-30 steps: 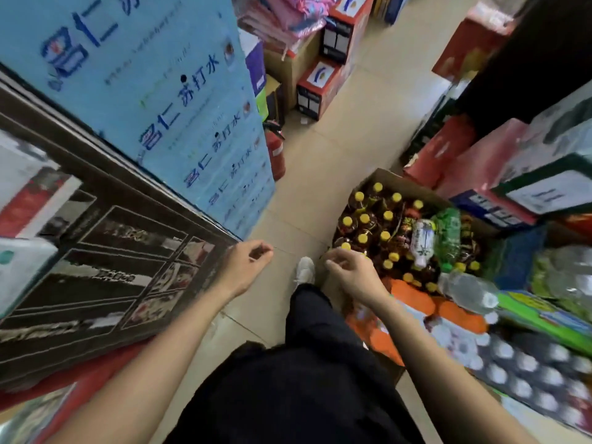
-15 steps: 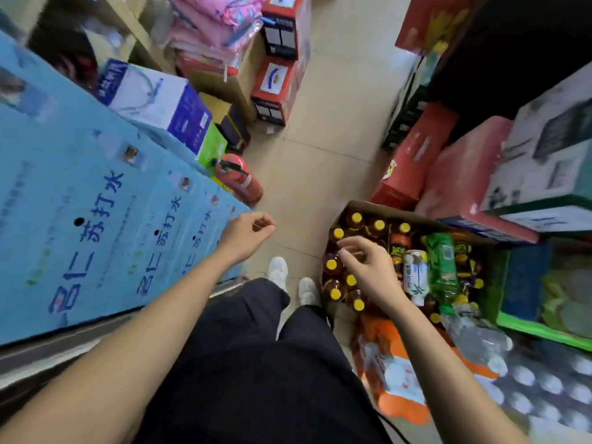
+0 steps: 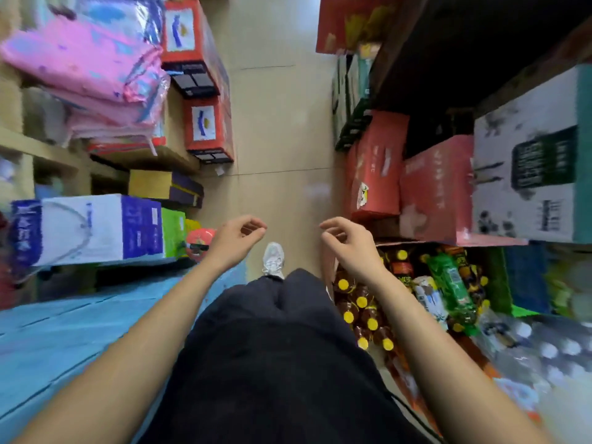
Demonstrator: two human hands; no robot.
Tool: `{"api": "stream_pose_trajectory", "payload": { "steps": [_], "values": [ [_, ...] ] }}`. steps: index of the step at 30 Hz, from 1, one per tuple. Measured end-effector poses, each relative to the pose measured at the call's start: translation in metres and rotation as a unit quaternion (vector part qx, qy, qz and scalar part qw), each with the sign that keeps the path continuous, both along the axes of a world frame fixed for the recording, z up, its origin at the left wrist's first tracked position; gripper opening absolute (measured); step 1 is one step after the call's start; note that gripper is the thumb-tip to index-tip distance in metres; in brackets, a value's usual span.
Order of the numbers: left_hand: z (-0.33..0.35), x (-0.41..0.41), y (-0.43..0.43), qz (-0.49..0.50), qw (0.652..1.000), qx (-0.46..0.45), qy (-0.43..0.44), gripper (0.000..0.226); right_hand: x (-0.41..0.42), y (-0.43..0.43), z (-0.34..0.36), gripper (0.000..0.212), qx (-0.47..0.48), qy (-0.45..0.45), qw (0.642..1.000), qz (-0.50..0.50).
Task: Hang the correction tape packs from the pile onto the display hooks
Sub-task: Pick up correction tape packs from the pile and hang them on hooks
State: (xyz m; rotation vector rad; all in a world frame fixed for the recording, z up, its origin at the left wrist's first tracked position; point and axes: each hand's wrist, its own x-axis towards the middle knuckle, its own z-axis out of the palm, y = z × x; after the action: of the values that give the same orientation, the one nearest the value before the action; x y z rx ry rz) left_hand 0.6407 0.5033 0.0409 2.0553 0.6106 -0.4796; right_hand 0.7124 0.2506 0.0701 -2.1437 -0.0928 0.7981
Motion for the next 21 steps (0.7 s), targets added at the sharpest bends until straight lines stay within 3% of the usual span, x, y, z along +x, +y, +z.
{"api": "stream_pose_trajectory", "payload": {
  "steps": [2, 10, 16, 21],
  "values": [
    [0.010, 0.036, 0.012, -0.005, 1.000, -0.013, -0.018, 0.004, 0.012, 0.002, 0.000, 0.016, -0.018, 0.013, 1.000, -0.015],
    [0.044, 0.199, 0.056, -0.009, 0.995, -0.018, -0.103, 0.007, 0.109, 0.017, 0.006, 0.016, -0.052, 0.068, 0.994, -0.066],
    [0.042, 0.286, 0.115, -0.013, 0.998, 0.020, -0.062, 0.009, 0.271, 0.074, -0.018, 0.013, -0.049, 0.036, 0.998, 0.017],
    [0.051, 0.328, 0.164, 0.050, 0.998, 0.032, -0.021, 0.009, 0.396, 0.153, -0.008, 0.015, -0.042, 0.007, 0.995, 0.095]
  ]
}}
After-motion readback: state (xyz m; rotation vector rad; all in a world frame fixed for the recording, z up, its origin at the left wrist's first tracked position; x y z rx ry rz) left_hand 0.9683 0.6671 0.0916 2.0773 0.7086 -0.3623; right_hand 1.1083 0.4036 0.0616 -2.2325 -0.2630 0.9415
